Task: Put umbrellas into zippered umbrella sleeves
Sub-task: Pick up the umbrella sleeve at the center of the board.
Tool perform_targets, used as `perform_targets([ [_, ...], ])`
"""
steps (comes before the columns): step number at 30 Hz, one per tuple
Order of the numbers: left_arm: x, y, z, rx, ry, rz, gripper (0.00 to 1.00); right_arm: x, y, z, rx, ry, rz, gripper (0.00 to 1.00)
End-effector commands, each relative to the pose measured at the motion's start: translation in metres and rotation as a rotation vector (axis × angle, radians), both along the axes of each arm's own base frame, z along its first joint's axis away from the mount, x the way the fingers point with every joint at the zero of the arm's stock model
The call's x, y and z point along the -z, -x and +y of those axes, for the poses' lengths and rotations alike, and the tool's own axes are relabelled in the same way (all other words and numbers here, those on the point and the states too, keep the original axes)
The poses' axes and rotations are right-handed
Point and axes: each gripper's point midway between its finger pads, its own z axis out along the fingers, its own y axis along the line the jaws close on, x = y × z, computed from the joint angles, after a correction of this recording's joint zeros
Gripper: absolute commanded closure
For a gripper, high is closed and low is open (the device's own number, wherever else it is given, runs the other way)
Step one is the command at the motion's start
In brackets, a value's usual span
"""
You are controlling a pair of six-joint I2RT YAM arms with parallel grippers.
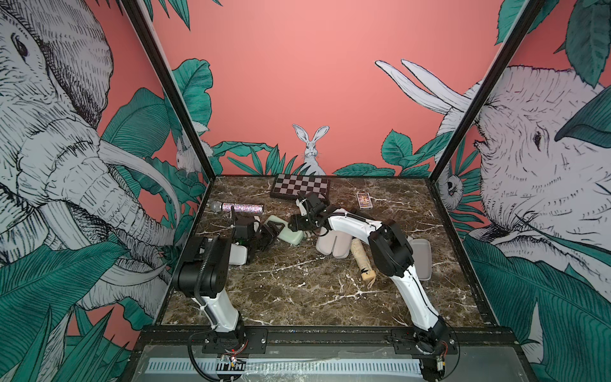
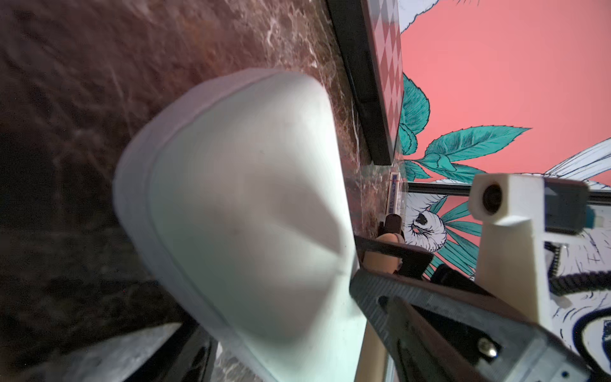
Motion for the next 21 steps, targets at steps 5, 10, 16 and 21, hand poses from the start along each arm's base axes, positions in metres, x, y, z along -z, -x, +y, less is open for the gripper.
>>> perform_targets([
  [5, 0.009, 0.008, -0.017, 0.025, 0.150, 0.066, 0.38, -0.007, 0.051, 0.027, -0.025, -0.327, 0.231, 0.38],
  [10, -0.006, 0.026, -0.026, 0.067, 0.181, 0.078, 0.47, -0.029, 0.070, 0.029, -0.014, -0.413, 0.241, 0.38],
  [16, -0.022, 0.039, -0.030, 0.044, 0.288, 0.076, 0.67, -0.032, 0.083, 0.027, 0.051, -0.491, 0.270, 0.38],
  [21, -0.040, 0.043, -0.033, 0.034, 0.323, 0.070, 0.73, -0.036, 0.094, 0.008, 0.104, -0.489, 0.275, 0.33],
])
